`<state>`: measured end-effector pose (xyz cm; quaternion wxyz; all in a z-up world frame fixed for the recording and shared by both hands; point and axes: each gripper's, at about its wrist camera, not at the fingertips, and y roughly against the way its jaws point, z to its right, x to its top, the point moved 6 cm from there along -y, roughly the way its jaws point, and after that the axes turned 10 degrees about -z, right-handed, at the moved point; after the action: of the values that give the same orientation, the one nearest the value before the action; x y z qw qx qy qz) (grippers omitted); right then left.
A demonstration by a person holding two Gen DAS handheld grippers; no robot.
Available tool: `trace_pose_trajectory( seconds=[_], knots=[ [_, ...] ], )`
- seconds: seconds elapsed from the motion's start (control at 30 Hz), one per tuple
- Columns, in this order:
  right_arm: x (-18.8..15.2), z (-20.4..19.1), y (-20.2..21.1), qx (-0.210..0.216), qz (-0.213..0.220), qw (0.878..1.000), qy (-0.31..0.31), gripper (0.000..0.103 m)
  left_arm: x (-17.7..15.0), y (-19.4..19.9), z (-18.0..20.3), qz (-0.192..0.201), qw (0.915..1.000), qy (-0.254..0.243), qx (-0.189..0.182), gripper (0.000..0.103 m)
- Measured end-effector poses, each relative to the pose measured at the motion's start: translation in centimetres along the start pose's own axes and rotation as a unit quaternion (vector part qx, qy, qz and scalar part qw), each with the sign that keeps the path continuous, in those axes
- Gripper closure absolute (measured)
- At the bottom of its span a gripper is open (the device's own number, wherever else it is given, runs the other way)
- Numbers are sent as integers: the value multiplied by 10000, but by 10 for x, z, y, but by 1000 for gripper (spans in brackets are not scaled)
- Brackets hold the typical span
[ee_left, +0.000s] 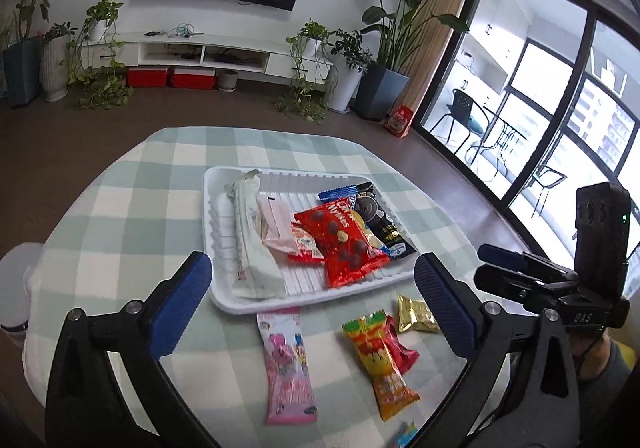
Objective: Organize snacks
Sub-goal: 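Grasp the clear green-edged nut bag with the left gripper while the right grasps the blue panda packet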
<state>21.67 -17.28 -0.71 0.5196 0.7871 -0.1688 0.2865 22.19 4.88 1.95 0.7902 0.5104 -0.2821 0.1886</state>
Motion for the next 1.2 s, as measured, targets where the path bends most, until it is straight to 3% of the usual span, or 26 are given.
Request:
trace_pose_trajectory(
  seconds=[0.17,0.33,0.5,0.77,1.03,1.2],
  knots=[
    [-64,-16,23,31,-316,9994,-144,11,-64,35,-8,12,9990,425,112,0],
    [-127,-36,20,-3,-765,9965,-325,11,-128,52,-13,-124,9950,922,354,0],
    [-157,-55,3,-70,-1084,9938,-235,11,-165,66,5,-152,9956,795,469,0],
    [-177,-81,-11,-151,-1257,9919,82,11,-189,61,25,-433,9957,569,590,0],
    [-184,-83,-27,-431,-1351,9897,196,11,-192,60,18,-487,9948,611,660,0],
    [-187,-89,-39,-561,-1459,9865,488,21,-192,61,13,-518,9941,660,690,0]
  ],
)
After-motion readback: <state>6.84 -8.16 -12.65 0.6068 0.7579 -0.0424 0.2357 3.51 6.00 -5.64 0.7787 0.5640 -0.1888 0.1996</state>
